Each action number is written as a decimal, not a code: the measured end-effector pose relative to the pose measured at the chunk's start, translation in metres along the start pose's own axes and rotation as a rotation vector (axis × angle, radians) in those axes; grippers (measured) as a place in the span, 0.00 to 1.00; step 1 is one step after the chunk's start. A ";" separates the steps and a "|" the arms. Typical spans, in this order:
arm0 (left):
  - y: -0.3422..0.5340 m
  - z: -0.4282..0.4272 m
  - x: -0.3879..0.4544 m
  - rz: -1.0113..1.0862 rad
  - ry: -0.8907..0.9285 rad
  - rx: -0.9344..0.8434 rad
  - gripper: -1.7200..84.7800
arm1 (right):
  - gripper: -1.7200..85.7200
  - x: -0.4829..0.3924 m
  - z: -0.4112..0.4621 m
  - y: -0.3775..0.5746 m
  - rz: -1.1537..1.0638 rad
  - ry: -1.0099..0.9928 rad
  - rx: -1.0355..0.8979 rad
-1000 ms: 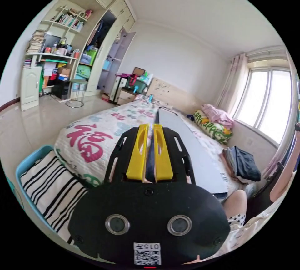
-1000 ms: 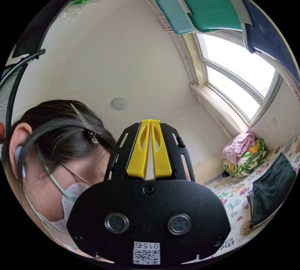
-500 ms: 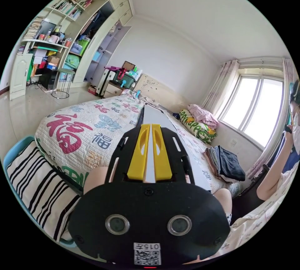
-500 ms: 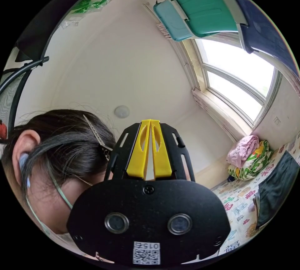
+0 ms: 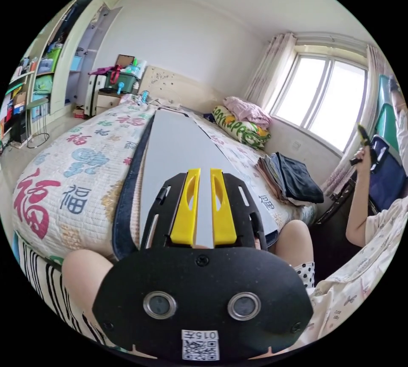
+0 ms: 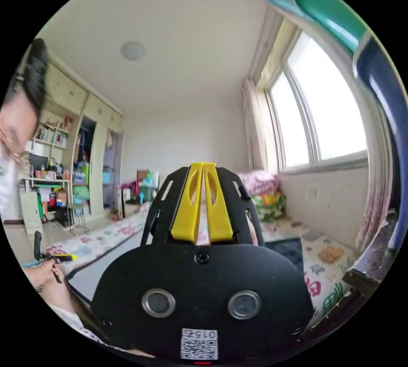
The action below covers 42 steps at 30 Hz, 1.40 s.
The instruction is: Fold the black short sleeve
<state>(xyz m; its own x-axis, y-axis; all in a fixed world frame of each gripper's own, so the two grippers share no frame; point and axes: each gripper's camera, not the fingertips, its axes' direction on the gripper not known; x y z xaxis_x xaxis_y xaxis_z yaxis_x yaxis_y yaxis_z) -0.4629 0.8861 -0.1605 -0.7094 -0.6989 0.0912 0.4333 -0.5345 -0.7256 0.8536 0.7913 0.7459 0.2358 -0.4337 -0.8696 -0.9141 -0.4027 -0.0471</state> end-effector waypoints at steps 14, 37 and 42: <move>-0.116 0.359 0.135 0.163 0.359 -0.204 0.09 | 0.15 0.094 0.351 -0.037 0.181 0.101 -0.683; -0.393 1.012 0.523 0.169 0.598 -0.472 0.12 | 0.03 0.191 0.316 -0.208 0.704 -0.221 -0.406; -0.376 1.024 0.557 0.197 0.703 -0.492 0.12 | 0.06 0.188 0.293 -0.235 0.707 -0.225 -0.296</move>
<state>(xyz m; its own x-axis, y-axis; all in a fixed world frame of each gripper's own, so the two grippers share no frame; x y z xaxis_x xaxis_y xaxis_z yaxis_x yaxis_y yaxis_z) -0.4512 0.2112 0.8615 -0.8953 -0.2159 -0.3897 0.4098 -0.0562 -0.9104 1.0159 1.0402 0.4494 -0.4682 -0.5063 -0.7242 -0.6893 -0.3035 0.6578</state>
